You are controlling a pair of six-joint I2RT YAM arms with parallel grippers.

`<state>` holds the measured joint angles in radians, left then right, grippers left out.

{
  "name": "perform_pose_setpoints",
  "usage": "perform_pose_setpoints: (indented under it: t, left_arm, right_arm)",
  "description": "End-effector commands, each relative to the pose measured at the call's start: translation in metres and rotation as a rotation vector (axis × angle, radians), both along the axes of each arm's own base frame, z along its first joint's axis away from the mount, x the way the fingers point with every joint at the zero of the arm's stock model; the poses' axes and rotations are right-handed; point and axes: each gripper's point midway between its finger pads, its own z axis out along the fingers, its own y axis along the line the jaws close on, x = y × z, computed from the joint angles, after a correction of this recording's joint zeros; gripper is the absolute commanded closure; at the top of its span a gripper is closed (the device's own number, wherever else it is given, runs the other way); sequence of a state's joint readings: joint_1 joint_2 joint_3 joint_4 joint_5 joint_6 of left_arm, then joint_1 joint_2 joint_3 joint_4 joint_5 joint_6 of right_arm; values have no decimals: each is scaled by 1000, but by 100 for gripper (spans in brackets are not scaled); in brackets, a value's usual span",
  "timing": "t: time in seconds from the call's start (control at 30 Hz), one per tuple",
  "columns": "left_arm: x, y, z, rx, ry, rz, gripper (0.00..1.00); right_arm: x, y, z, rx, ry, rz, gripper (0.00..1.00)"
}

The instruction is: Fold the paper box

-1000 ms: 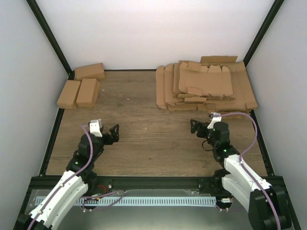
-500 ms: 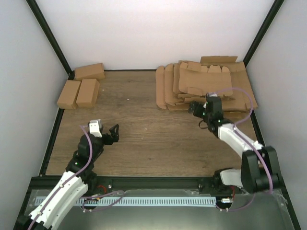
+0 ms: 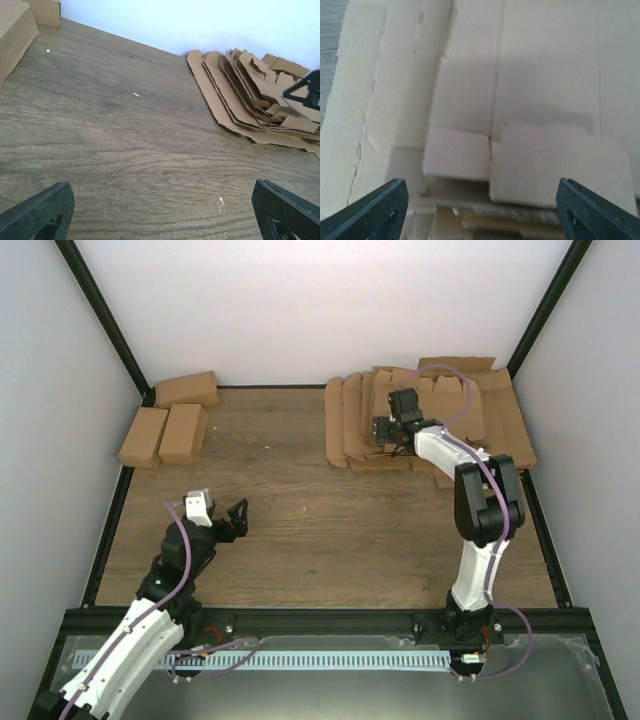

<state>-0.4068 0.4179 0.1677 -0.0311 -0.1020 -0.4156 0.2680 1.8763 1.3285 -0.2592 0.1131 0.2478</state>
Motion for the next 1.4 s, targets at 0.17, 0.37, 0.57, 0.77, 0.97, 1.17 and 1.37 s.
perform_pose_setpoints:
  t: [0.17,0.37,0.57,0.77,0.97,1.17,1.37]
  left_arm:
    - [-1,-3,1,-1,-18,-16,0]
    - [-1,-3,2,-2,-18,-16,0]
    - [0,-2,2,-1,-17,-15,0]
    - [-1,-3,2,-2,-18,-17,0]
    - [-1,-3,2,-2,-19,-17,0]
    - [-1,-2,3,-5,-22,-14,0]
    - [-1,-1,3,-3,-23,-12,0]
  right_arm:
    - [57,20,11,-312,-9,51,24]
    - [70,24,-2,-436,14,65,33]
    - [69,25,-14,-493,35,73,37]
    - [70,19,-16,-617,27,25,54]
    - [73,14,18,-682,-60,-44,96]
    - [73,10,96,-656,-238,-97,99]
    - [63,-8,177,-678,-361,-204,99]
